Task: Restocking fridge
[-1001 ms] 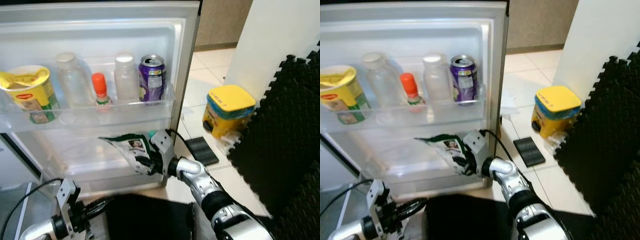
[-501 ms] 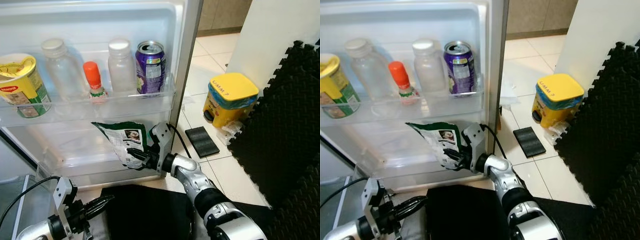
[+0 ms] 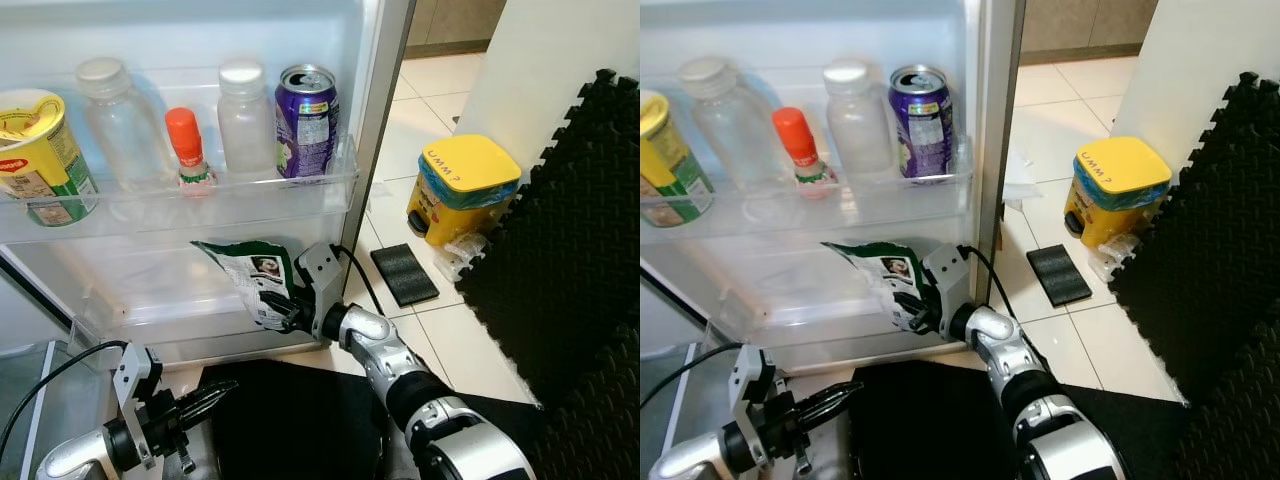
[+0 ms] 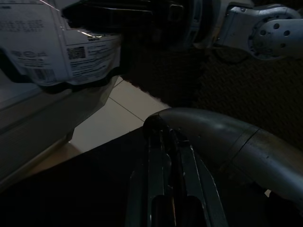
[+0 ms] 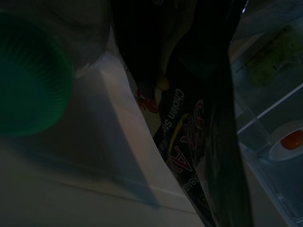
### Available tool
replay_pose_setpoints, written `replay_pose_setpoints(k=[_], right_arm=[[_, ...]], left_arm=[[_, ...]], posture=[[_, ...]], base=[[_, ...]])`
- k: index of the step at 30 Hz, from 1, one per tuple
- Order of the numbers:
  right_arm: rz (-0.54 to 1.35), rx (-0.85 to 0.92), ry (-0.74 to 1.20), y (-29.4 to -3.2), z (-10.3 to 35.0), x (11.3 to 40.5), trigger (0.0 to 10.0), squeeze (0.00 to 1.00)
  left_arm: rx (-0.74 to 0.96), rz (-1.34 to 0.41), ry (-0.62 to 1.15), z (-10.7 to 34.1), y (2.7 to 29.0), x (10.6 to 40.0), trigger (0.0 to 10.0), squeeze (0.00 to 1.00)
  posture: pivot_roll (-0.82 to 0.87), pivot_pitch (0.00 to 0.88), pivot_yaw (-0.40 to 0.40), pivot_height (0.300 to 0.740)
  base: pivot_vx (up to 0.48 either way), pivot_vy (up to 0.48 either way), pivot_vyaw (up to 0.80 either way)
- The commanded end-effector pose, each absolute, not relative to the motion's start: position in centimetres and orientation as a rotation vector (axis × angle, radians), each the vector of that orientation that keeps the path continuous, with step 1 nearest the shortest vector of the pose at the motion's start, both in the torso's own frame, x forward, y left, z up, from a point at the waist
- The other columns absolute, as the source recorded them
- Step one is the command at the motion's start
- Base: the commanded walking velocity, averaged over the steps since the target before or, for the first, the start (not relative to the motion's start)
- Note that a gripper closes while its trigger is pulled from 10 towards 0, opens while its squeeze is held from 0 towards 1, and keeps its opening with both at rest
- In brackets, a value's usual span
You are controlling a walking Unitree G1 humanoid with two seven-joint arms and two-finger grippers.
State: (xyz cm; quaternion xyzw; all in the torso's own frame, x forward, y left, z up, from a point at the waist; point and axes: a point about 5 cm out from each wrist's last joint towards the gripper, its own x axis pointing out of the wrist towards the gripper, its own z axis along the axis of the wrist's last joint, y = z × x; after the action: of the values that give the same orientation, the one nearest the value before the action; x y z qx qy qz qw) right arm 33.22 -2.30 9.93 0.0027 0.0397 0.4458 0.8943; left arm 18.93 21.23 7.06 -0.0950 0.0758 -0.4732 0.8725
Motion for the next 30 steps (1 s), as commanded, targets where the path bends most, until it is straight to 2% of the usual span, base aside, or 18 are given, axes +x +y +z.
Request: replay_pose_setpoints(k=[1, 12, 16, 30], right_arm=[[0.951, 0.001, 0.042, -0.5, 11.0, 33.3, 10.0, 0.0], [0.961, 0.015, -0.006, 1.2, 11.9, 33.1, 10.0, 0.0], [1.013, 0.071, -0.016, 2.0, 12.5, 32.9, 10.0, 0.0], [1.074, 0.087, -0.068, 2.7, 13.6, 32.9, 10.0, 0.0]], left_arm=[[-0.213, -0.994, 0.178, 6.9, 21.1, 18.5, 10.0, 0.0], [-0.226, -1.009, 0.173, 7.5, 20.4, 17.9, 10.0, 0.0], [-0.239, -1.017, 0.176, 7.7, 20.1, 17.4, 10.0, 0.0], [-0.262, -1.033, 0.177, 8.0, 19.4, 16.8, 10.0, 0.0]], posture=[[0.14, 0.239, -0.05, 0.457], [0.16, 0.261, -0.053, 0.457], [0.17, 0.275, -0.054, 0.457], [0.17, 0.293, -0.056, 0.457]], base=[[0.0, 0.0, 0.0], [0.0, 0.0, 0.0], [0.0, 0.0, 0.0], [0.0, 0.0, 0.0]])
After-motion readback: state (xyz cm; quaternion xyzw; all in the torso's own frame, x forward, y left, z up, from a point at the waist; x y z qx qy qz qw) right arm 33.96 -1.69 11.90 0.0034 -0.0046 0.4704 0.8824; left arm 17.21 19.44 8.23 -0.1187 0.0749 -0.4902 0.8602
